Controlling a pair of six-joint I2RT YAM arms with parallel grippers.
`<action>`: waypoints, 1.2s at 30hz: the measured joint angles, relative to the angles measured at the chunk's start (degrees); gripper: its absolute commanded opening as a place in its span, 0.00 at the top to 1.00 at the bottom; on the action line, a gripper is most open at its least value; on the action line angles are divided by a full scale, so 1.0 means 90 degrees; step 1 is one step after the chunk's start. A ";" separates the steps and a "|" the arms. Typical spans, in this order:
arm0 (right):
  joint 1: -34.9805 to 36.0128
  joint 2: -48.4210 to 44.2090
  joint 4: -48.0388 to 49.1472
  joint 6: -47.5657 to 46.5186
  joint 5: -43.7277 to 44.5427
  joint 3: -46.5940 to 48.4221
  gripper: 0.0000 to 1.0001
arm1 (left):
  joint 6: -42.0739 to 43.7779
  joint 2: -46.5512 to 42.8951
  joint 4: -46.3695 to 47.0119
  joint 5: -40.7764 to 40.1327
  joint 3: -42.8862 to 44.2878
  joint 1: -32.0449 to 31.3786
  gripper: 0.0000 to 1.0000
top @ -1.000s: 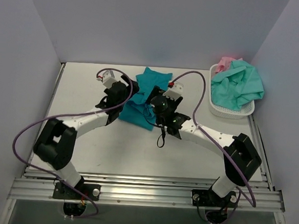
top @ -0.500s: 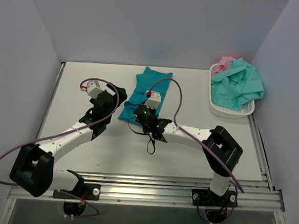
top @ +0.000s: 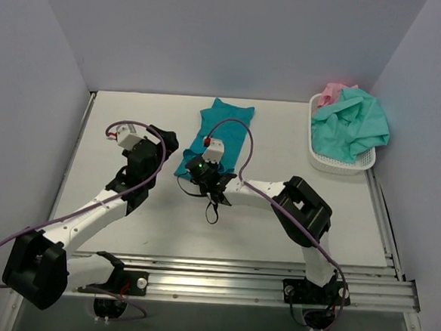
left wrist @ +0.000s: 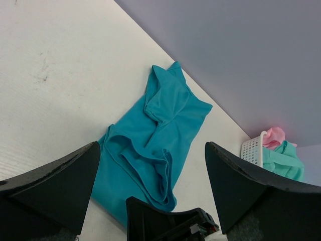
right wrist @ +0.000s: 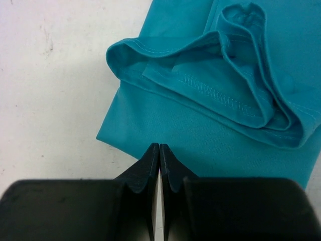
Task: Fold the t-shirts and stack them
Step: Fold the folded rectangular tshirt in 1/3 of the way
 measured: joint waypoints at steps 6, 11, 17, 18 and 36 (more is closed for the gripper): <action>-0.0129 0.0335 0.0000 0.0019 -0.0119 0.0117 1.00 | 0.0068 -0.0112 -0.0027 -0.0073 -0.0068 0.0032 0.06; -0.0403 0.0529 0.0000 0.0015 -0.0219 0.0206 1.00 | 0.0095 -0.0114 -0.0019 -0.0100 -0.0075 0.0090 0.06; -0.0697 0.0600 0.0007 -0.0039 -0.0255 0.0386 1.00 | 0.0114 -0.0102 -0.0002 -0.0112 -0.0092 0.0141 0.06; -0.0736 0.0627 0.0010 -0.0063 -0.0262 0.0425 1.00 | 0.0117 -0.0092 0.0000 -0.0117 -0.0092 0.0146 0.06; -0.1345 0.1681 -0.0044 -0.0488 -0.0403 0.1860 1.00 | 0.0279 0.0296 0.0129 -0.0117 -0.0092 0.0308 0.06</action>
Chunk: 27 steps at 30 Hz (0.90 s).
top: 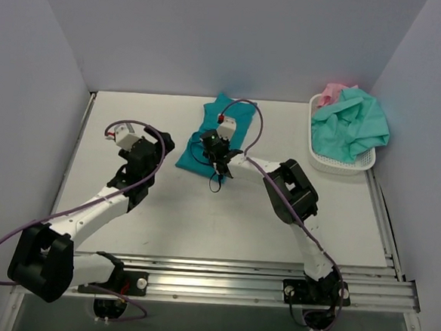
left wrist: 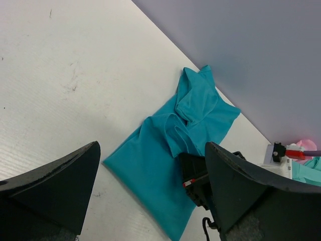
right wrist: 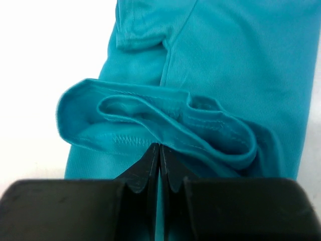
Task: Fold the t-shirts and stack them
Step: Fold the folded rectangular tshirt in 1/3 of the way, then grab one side of the 2/3 rectangular tshirt with both arms
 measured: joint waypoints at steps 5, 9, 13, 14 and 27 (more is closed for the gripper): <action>-0.0112 0.0000 0.0000 -0.0131 0.0155 0.0257 0.96 | 0.0012 0.0051 0.0032 0.0000 0.0000 0.0041 0.06; -0.0243 0.0000 -0.0012 -0.0267 0.0350 0.0381 0.72 | 0.0049 0.0138 0.0129 0.0000 0.0000 0.0049 0.06; -0.0563 0.0029 0.0017 -0.0367 0.0476 0.0617 0.00 | 0.0090 0.0279 0.0160 0.0002 0.0000 0.0049 0.06; -0.0692 0.0073 0.0010 -0.0401 0.0537 0.0736 0.00 | 0.0107 0.0313 0.0158 0.0005 0.0000 0.0051 0.06; -0.1273 -0.1649 -0.0100 -0.0690 0.1297 -0.0612 0.00 | 0.0100 0.0918 0.0401 0.0216 0.0002 0.0095 0.06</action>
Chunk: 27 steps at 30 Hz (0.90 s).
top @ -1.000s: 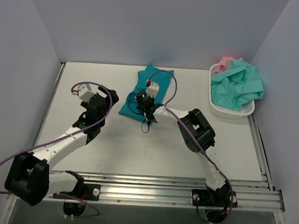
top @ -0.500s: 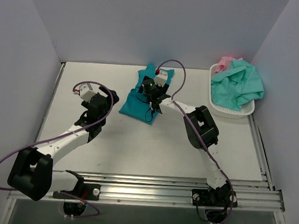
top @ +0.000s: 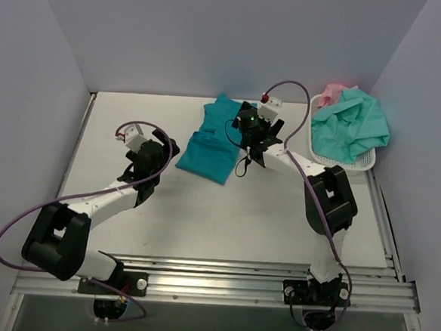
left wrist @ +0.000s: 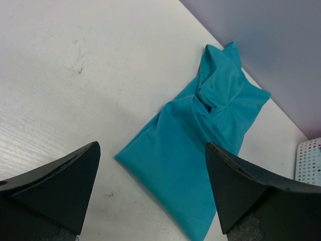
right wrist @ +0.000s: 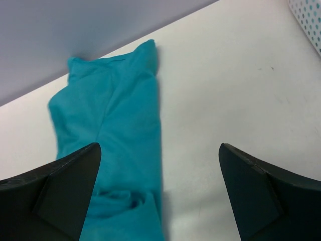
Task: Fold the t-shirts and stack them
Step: Grab one side of the 2/3 rectangular tshirt with both arms
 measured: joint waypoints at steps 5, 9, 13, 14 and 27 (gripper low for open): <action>0.0775 -0.1945 0.0121 0.0398 -0.0002 -0.1632 0.00 | -0.0131 0.0687 0.0243 0.0401 0.0005 0.0112 0.06; 0.1066 -0.2883 0.0214 0.0814 -0.0277 -0.2608 0.00 | -0.0279 0.1294 0.0578 0.0964 0.0005 0.0357 0.06; 0.1042 -0.3198 0.0359 0.1234 -0.0726 -0.3483 0.01 | -0.0493 0.1809 0.0967 0.1547 0.0005 0.0634 0.04; 0.1042 -0.3211 0.0420 0.1321 -0.0860 -0.3689 0.01 | -0.0542 0.1909 0.1054 0.1651 0.0005 0.0670 0.04; 0.1047 -0.2050 0.1996 0.2239 -0.2380 -0.4687 0.04 | -0.1151 0.2489 0.1705 0.2470 0.0005 0.0704 0.02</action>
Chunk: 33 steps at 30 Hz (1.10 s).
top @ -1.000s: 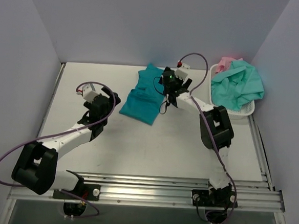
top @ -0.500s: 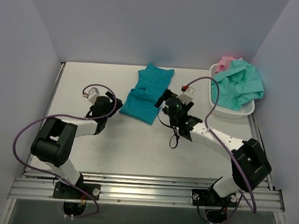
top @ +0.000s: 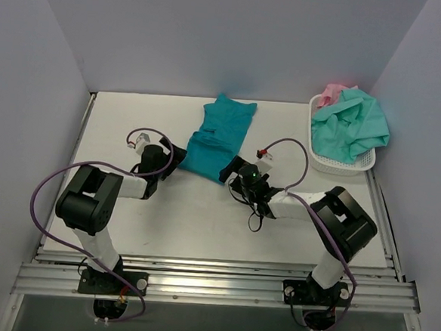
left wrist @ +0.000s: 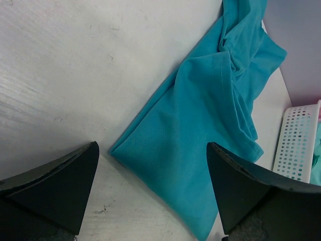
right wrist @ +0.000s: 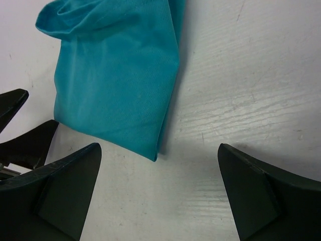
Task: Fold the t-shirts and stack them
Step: Grab one side of the 2/3 rectangular tshirt with both arms
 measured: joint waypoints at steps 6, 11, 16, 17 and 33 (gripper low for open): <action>0.0000 0.0568 0.0697 0.0226 -0.0308 0.0027 0.05 | -0.0160 0.0046 0.0075 0.0204 0.0000 0.0041 0.02; 0.0000 0.1037 0.1362 0.0393 -0.0466 0.0214 0.12 | -0.0214 0.0068 0.0107 0.0296 0.0000 0.0061 0.02; 0.0000 0.1520 0.1933 0.0522 -0.0631 0.0486 0.20 | -0.0287 0.0092 0.0155 0.0391 0.0000 0.0180 0.01; 0.0000 0.1571 0.1999 0.0542 -0.0658 0.0512 0.21 | -0.0291 0.0092 0.0160 0.0406 0.0000 0.0211 0.01; 0.0063 0.1535 0.1280 0.0503 -0.0500 0.0488 0.85 | -0.0454 0.0347 0.0646 0.0590 -0.0017 0.0398 0.07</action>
